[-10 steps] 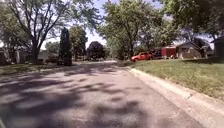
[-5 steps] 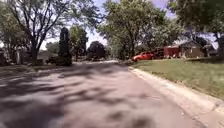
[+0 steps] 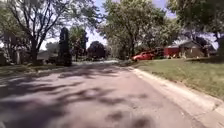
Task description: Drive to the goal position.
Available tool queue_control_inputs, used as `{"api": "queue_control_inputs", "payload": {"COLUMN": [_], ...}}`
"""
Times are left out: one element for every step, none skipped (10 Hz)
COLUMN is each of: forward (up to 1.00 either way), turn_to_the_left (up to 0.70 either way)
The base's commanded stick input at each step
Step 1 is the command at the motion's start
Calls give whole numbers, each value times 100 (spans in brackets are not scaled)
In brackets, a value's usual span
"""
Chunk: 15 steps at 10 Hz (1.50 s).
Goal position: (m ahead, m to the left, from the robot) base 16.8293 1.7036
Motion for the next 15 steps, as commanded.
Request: {"api": "queue_control_inputs", "payload": {"forward": [50, 50, 50, 50, 50, 50, 50, 50, 50, 50, 50, 50, 50, 50, 50], "turn_to_the_left": [0, 0, 0, 0, 0, 0, 0, -20, -46, -12, 0, 0, 0, 0, 0]}}
